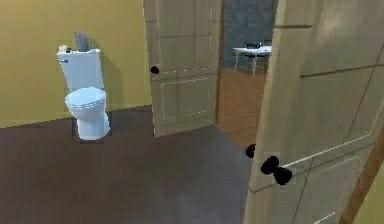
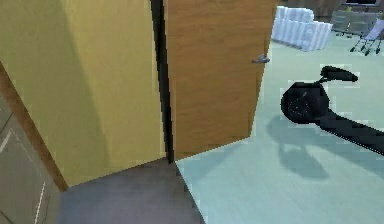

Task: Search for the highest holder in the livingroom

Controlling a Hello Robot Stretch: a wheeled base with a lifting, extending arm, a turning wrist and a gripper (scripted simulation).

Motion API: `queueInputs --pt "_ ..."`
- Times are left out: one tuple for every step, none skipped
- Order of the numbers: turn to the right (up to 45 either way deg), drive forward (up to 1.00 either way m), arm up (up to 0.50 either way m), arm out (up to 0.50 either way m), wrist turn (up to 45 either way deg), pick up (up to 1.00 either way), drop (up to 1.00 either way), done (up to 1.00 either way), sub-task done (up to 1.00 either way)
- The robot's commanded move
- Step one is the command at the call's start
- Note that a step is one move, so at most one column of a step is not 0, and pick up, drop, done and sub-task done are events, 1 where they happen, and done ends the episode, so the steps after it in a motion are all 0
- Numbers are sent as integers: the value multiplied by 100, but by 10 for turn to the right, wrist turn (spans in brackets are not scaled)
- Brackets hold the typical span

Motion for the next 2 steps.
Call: queueInputs --pt "-120 0 0 0 0 0 0 0 0" --pt "0 100 0 0 0 0 0 0 0"
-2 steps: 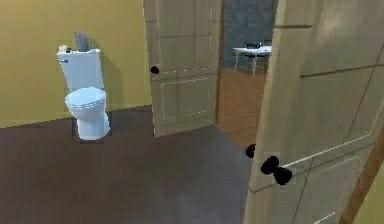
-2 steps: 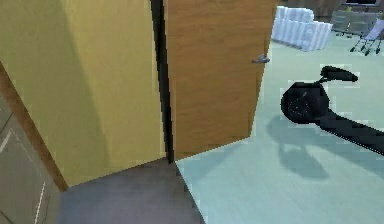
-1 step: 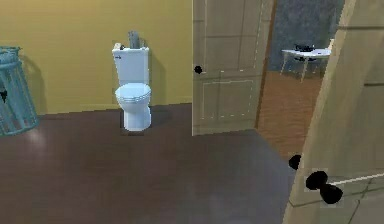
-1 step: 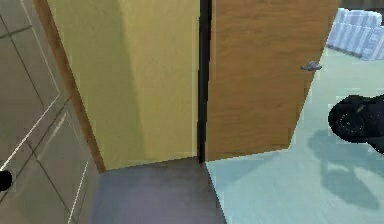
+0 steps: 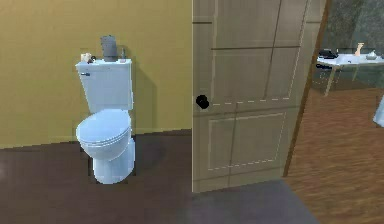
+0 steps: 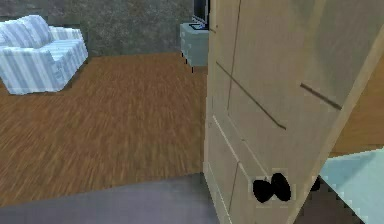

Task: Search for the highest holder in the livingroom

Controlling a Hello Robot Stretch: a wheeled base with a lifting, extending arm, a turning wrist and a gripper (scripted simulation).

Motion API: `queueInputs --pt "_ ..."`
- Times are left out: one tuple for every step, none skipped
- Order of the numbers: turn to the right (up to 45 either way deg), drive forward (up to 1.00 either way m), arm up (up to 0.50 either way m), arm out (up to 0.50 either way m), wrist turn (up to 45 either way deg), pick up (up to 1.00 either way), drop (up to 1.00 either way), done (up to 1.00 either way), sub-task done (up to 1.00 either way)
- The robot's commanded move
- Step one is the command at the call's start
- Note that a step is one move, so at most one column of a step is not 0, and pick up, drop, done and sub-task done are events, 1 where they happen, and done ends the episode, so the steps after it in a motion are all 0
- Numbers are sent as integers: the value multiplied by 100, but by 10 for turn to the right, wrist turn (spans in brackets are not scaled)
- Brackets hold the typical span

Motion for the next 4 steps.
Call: queueInputs --pt "0 15 0 0 0 0 0 0 0" --pt "450 0 0 0 0 0 0 0 0" --pt "330 0 0 0 0 0 0 0 0" --pt "0 100 0 0 0 0 0 0 0"
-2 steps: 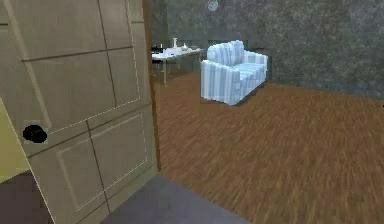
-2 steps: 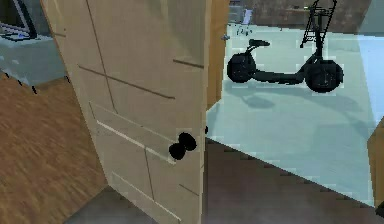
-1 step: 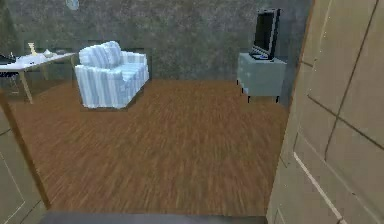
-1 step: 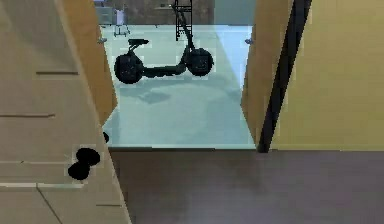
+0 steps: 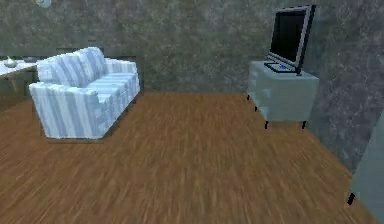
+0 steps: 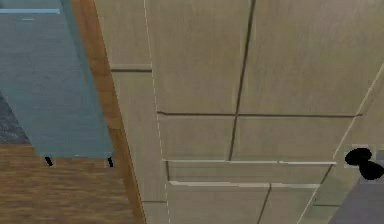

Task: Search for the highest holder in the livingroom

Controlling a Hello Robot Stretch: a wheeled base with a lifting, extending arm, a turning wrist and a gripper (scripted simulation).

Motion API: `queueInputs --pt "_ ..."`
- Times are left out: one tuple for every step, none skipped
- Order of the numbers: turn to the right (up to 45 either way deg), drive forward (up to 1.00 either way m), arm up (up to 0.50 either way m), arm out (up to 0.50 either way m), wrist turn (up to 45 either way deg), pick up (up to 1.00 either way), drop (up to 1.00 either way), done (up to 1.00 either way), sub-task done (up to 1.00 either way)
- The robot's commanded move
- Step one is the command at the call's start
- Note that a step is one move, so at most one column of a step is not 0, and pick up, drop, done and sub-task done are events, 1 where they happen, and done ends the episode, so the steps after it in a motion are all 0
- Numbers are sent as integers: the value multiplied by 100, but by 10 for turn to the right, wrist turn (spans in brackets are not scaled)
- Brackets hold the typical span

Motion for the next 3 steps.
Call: queueInputs --pt "0 45 0 0 0 0 0 0 0" --pt "90 0 0 0 0 0 0 0 0" --pt "0 100 0 0 0 0 0 0 0"
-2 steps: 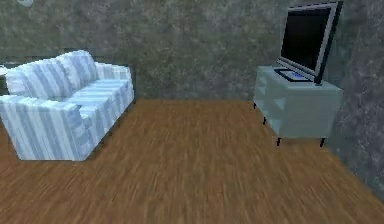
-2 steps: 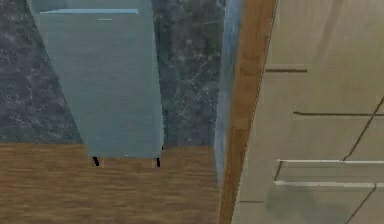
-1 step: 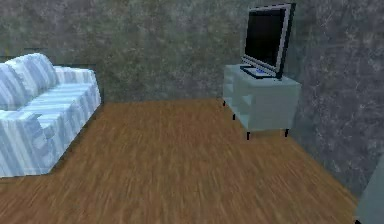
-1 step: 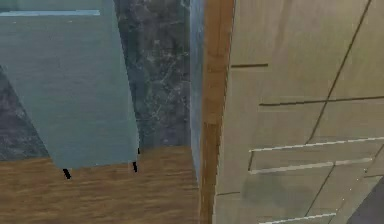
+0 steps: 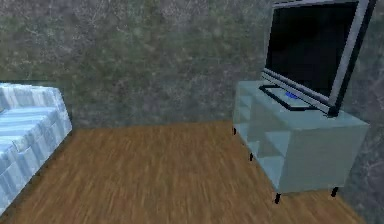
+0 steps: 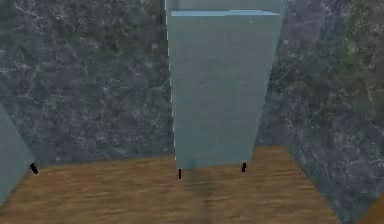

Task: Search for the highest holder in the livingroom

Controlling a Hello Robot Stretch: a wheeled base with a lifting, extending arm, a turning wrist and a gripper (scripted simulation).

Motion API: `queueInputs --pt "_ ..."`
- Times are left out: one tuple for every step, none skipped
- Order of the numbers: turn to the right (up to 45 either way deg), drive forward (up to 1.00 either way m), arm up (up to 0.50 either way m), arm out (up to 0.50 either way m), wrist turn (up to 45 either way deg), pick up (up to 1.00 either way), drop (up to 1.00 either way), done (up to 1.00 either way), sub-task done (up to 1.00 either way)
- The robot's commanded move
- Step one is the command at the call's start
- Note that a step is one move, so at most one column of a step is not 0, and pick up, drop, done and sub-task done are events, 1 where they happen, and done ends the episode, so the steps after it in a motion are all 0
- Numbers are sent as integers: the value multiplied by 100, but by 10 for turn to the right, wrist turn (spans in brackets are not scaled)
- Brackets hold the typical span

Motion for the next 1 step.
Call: queueInputs --pt "0 100 0 0 0 0 0 0 0"
